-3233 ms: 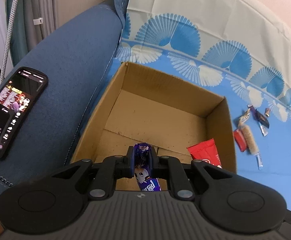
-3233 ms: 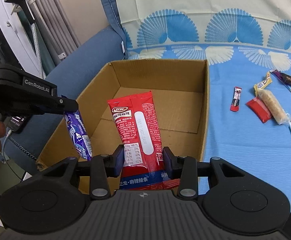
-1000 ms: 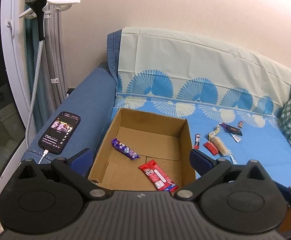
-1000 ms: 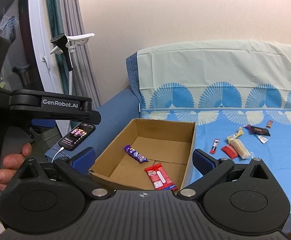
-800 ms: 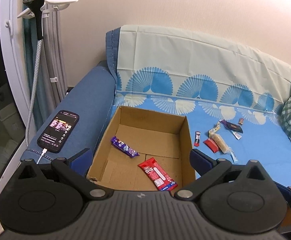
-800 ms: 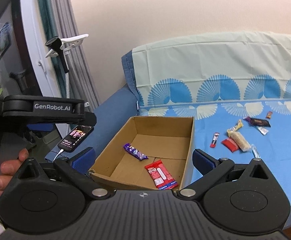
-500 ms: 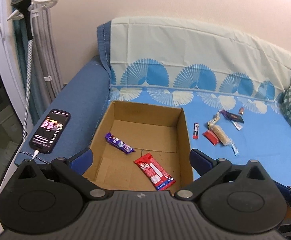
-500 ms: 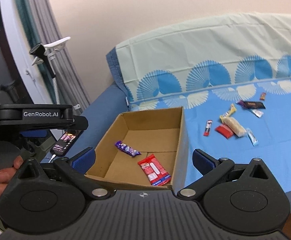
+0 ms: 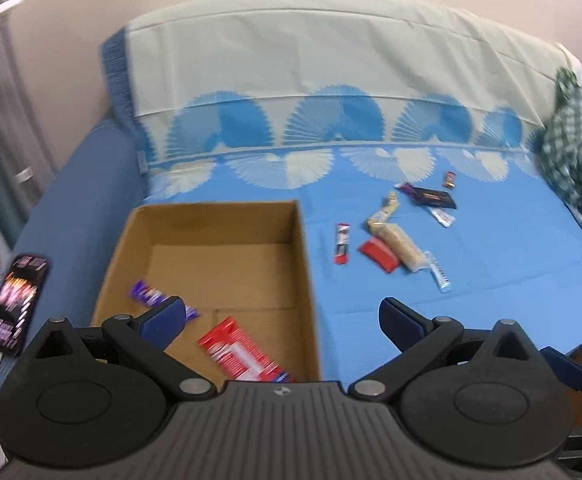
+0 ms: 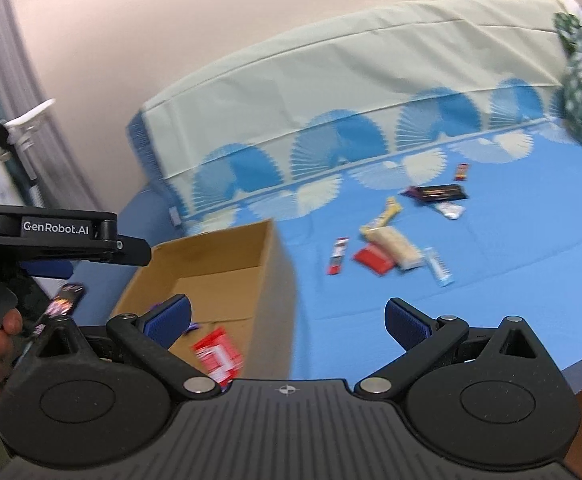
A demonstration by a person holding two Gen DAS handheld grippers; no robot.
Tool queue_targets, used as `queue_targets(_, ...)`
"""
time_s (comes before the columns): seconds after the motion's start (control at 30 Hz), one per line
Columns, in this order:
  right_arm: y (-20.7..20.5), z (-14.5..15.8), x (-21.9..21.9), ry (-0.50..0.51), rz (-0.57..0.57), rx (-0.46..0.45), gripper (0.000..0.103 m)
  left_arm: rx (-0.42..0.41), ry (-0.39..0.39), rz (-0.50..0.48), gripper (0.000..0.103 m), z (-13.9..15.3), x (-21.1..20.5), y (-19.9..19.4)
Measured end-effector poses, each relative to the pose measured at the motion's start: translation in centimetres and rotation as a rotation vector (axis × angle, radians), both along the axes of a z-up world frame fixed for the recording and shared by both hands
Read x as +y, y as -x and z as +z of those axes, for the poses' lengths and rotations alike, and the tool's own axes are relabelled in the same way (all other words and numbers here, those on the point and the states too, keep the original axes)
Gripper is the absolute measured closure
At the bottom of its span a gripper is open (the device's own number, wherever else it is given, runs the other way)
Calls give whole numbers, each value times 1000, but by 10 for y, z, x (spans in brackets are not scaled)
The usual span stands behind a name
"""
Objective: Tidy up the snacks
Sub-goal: 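Grasp the red stick snack with the left tool while the right tool grasps the cracker pack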
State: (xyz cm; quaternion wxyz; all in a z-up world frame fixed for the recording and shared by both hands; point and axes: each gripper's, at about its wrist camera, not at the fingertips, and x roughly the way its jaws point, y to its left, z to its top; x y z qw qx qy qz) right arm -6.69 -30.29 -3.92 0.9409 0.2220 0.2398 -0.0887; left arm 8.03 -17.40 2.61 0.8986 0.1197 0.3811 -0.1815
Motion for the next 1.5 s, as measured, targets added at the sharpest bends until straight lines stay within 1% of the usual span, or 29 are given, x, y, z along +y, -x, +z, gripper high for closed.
queue_targets(0.17,-19,-16,-42,20,-67,35,1,32,-55,-64,0,-22,-63,-40)
queue_targets(0.27,-38,-28,-65,52,-92,60,1,55,-86,-94,0,-42,-100,-74)
queue_targets(0.37,-63,-43,-89,70,-101,90,1,93,-118,-110,0,-68,-137,-114)
queue_targets(0.47,-94,-62,-114,84,-104,114,1,118,-161,-104,0,-95,-167,-149)
queue_targets(0.63,-149,-95,-149,109,-92,136,1,190,-220,-84,0,-152,-205,-206)
queue_targets(0.77,-198,-128,-172,113,-55,165,1,270,-255,-31,0,-198,-220,-248)
queue_targets(0.83,-220,-144,-181,121,-27,178,1,297,-266,-14,0,-218,-227,-264)
queue_targets(0.87,-229,-151,-184,123,-12,190,1,286,-278,-17,0,-225,-232,-269)
queue_targets(0.9,-239,-159,-187,124,4,202,1,238,-294,-40,0,-229,-239,-271)
queue_targets(0.97,-258,-175,-194,128,44,218,1,214,-319,-76,0,-238,-249,-277)
queue_targets(1.03,-274,-187,-197,136,78,231,1,232,-325,-74,0,-249,-254,-288)
queue_targets(1.2,-305,-216,-200,127,143,251,2,324,-327,-4,0,-279,-249,-322)
queue_targets(1.23,-309,-222,-200,134,151,256,2,334,-331,11,0,-283,-247,-325)
queue_targets(1.33,-317,-232,-204,181,119,288,3,388,-254,33,0,-287,-233,-334)
queue_targets(1.37,-316,-234,-208,172,109,285,3,394,-244,31,0,-287,-230,-335)
queue_targets(1.43,-315,-235,-216,133,86,281,3,388,-242,22,0,-286,-229,-333)
queue_targets(1.5,-314,-235,-217,139,79,282,5,376,-258,19,0,-285,-231,-329)
